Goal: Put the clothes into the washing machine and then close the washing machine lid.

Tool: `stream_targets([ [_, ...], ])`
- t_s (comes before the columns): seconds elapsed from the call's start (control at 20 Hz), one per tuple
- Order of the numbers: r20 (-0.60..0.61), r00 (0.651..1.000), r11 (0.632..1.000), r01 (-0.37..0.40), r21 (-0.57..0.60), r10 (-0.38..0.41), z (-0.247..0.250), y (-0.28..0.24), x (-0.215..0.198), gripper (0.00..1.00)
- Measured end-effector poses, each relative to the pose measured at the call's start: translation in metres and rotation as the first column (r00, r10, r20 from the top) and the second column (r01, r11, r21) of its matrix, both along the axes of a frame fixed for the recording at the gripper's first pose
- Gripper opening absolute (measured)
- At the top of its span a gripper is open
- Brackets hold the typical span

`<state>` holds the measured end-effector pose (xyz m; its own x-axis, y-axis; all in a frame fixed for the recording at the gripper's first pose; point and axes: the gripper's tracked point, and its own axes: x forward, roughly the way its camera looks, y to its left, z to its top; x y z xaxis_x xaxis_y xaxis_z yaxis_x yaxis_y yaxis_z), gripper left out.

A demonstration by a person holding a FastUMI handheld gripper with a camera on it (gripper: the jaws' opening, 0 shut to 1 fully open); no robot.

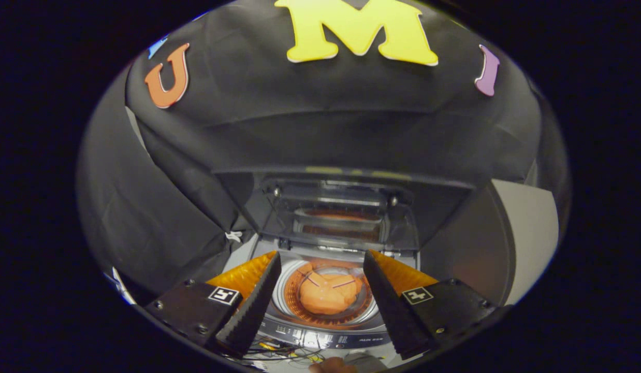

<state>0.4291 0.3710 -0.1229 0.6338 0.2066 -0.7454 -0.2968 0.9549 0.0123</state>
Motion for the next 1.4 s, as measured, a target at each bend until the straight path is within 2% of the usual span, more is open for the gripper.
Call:
stream_targets([
  [0.25,0.070,0.998,1.000,-0.008,0.019,0.006,0.053,0.006,0.022,0.99],
  [0.55,0.095,0.995,1.000,-0.006,0.013,0.005,0.067,0.013,0.052,0.99],
  [0.9,0.086,0.996,1.000,-0.011,0.007,0.010,0.050,0.023,0.094,0.99],
  [1.4,-0.026,0.999,0.999,0.021,-0.030,-0.022,0.006,0.024,0.140,0.99],
])
